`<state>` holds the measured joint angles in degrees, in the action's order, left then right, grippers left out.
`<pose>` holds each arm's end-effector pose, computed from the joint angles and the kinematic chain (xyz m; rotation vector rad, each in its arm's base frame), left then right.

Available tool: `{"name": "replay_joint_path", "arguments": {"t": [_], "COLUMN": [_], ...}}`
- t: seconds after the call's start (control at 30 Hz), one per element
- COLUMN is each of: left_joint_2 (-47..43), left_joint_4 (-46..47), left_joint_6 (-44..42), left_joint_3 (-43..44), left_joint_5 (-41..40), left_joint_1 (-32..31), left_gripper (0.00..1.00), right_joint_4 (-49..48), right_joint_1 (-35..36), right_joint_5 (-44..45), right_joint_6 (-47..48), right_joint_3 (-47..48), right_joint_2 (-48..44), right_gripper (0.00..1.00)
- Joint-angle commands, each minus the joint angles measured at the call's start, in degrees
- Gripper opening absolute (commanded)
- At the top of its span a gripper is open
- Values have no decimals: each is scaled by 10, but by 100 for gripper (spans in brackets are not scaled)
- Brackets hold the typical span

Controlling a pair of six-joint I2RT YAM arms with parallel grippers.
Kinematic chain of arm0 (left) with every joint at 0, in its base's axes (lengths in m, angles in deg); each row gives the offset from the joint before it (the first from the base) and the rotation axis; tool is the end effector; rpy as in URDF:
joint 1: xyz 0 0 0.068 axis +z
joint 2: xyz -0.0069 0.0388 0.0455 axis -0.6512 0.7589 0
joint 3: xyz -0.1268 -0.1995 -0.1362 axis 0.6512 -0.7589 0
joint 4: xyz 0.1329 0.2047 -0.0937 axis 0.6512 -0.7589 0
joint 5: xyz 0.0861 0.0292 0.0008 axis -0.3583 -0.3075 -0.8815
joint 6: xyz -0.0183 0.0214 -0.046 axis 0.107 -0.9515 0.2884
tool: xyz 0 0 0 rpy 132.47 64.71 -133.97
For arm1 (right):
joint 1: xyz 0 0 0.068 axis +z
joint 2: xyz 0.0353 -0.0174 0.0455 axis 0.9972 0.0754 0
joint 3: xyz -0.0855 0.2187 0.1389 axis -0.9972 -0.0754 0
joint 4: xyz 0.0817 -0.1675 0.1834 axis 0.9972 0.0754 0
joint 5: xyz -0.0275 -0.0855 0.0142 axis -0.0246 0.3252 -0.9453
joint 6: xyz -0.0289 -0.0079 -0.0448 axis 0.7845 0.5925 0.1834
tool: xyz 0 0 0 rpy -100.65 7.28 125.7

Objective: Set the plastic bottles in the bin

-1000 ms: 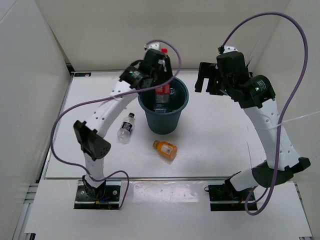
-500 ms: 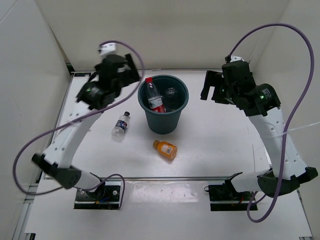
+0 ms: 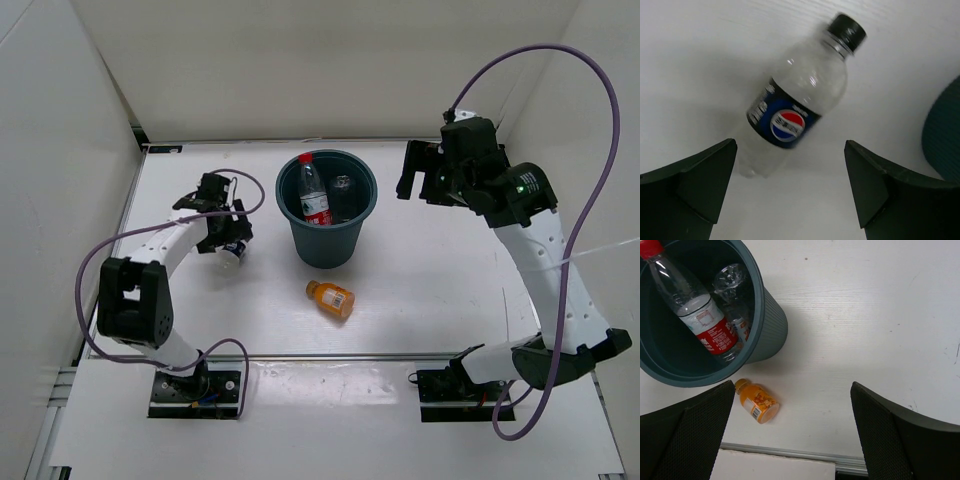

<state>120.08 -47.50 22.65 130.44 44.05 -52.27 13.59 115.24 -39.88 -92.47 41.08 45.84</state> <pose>0.3030 -0.0572 0.2282 -0.3881 2.6604 -0.0073 0.2110 0.1086 0.4741 0.0795 2.2026 0.2330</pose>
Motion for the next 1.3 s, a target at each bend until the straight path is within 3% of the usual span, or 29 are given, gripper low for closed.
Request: {"name": "replay_joint_path", "arguments": {"t": [0.0, 0.2, 0.37, 0.47, 0.6, 0.63, 0.7, 0.87, 1.0, 1.13, 1.27], "left_joint_2": [21, 120, 182, 193, 163, 153, 119, 1, -58, -70, -25], "left_joint_4": [56, 61, 61, 61, 61, 61, 44, -49, -102, -72, -53], "left_joint_6": [-31, -42, -42, -37, -24, -24, 2, 100, 133, 105, 64], "left_joint_3": [20, 50, 68, 69, 36, 23, 18, 72, 190, 297, 347], "left_joint_5": [12, 4, 71, 92, 69, 57, 46, -49, -89, -142, -118], "left_joint_1": [37, 43, 43, 43, 48, 48, 53, 11, -44, -140, -203], "left_gripper": [100, 100, 91, 80, 57, 46, 39, 38, 36, 37, 37], "right_joint_4": [-1, 24, 29, 29, 29, 29, 24, 12, 7, -4, -10], "right_joint_1": [-9, -9, -9, -9, -9, -9, -9, -9, -9, -14, -14], "right_joint_5": [-8, -19, -19, -19, -25, -25, -31, -41, -47, -59, -78], "right_joint_6": [29, 29, 29, 29, 23, 23, 18, 13, 1, -22, -36], "right_joint_3": [35, 29, 29, 29, 29, 29, 29, 10, -13, -33, -42], "right_joint_2": [-8, -15, -20, -14, -1, 5, 5, 10, 10, 10, 10], "right_gripper": [100, 100, 100, 100, 100, 100, 100, 100, 100, 100, 100]}}
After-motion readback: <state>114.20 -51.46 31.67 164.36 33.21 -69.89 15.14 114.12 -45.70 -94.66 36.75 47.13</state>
